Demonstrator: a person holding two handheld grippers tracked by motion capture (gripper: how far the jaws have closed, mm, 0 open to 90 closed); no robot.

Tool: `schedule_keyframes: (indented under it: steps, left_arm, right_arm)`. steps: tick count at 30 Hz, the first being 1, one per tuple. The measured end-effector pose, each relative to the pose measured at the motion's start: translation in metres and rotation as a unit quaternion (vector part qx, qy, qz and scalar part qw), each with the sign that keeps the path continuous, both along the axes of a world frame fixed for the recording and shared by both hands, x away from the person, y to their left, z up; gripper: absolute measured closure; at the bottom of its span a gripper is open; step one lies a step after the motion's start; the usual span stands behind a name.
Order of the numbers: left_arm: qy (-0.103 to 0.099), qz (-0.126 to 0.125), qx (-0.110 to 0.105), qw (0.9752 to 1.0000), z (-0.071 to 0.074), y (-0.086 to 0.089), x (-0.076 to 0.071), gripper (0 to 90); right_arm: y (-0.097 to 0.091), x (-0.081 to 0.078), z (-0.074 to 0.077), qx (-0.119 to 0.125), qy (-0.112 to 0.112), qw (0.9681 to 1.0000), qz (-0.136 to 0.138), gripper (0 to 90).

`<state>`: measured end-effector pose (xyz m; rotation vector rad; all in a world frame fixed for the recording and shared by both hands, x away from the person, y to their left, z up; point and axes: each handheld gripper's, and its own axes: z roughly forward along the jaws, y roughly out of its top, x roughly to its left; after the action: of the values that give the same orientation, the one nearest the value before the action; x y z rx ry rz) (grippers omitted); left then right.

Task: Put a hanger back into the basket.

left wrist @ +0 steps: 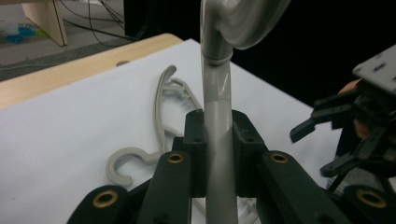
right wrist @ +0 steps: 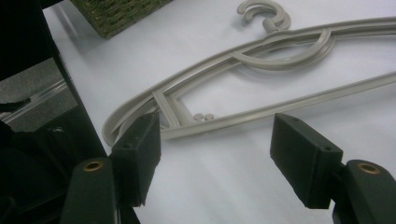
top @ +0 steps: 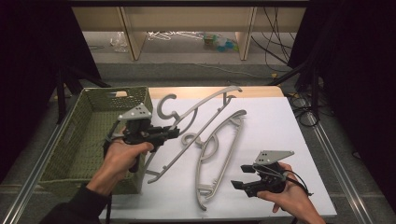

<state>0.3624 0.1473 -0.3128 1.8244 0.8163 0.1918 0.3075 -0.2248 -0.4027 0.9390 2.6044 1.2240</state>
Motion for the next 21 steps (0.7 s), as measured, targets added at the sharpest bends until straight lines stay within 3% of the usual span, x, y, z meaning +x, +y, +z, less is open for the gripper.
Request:
schedule_keyframes:
  steps: [1,3,5,6,9,10,15,18,21]
  left_arm:
    - [-0.002,0.004,-0.012,0.9999,0.01,0.009,0.0,78.8]
    - [-0.004,0.01,-0.016,0.9998,0.015,0.015,-0.001,78.8]
    - [-0.01,0.031,-0.01,0.9994,0.027,0.035,0.0,78.8]
    - [-0.01,0.031,-0.01,0.9994,0.027,0.035,0.0,78.8]
    - [-0.017,0.061,0.003,0.998,0.037,0.063,0.003,78.8]
    - [-0.017,0.061,0.003,0.998,0.037,0.063,0.003,78.8]
    - [-0.011,0.103,-0.001,0.9946,0.034,0.105,0.011,78.8]
    - [-0.005,0.118,-0.004,0.993,0.029,0.12,0.015,78.8]
    - [-0.012,0.13,0.01,0.9914,0.024,0.143,0.024,78.8]
  right_arm:
    - [-0.001,0.0,-0.001,0.0,0.001,1.0,0.0,34.3]
    - [-0.001,0.0,-0.001,0.001,0.002,1.0,-0.001,34.3]
    - [-0.004,0.0,-0.002,0.0,0.002,1.0,-0.004,34.3]
    - [-0.004,0.0,-0.002,0.0,0.002,1.0,-0.004,34.3]
    - [-0.004,0.0,-0.004,-0.001,0.005,1.0,-0.009,34.2]
    - [-0.004,0.0,-0.004,-0.001,0.005,1.0,-0.009,34.2]
    - [-0.002,0.0,-0.007,-0.005,0.013,0.9999,-0.006,33.6]
    - [-0.002,0.0,-0.008,-0.005,0.016,0.9998,-0.007,33.4]
    - [-0.002,0.001,-0.009,-0.005,0.017,0.9998,-0.009,33.1]
